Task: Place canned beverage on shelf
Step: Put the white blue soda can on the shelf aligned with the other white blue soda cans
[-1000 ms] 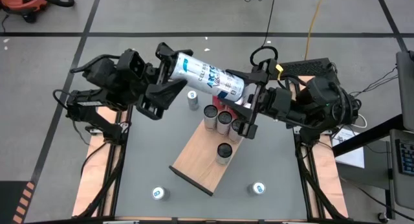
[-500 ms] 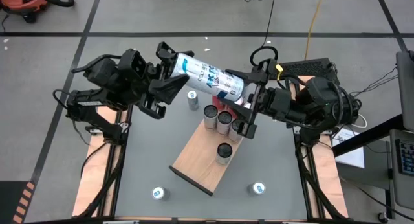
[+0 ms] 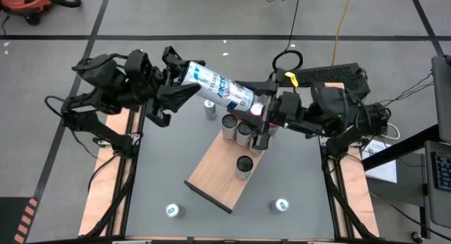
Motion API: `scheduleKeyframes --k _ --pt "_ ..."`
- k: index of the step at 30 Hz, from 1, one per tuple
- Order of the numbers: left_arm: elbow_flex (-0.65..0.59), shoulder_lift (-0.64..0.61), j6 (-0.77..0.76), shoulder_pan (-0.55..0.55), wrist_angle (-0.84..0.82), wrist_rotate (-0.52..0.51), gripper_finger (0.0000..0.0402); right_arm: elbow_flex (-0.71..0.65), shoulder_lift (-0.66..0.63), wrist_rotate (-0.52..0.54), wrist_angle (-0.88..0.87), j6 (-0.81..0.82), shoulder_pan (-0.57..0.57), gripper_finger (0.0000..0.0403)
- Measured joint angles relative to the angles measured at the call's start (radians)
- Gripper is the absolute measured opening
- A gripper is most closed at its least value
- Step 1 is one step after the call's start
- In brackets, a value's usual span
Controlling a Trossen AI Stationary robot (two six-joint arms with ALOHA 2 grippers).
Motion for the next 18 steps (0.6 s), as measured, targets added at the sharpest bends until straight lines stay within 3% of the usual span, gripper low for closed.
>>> scheduleKeyframes --k 7,18 --pt "0.0 -0.042 -0.027 0.0 -0.173 0.008 0.0249 0.0 0.0 -0.011 -0.102 0.13 0.0 0.0229" --pt "0.0 -0.043 -0.058 0.0 -0.174 0.008 0.0249 0.0 -0.002 -0.02 -0.123 0.222 0.002 0.0233"
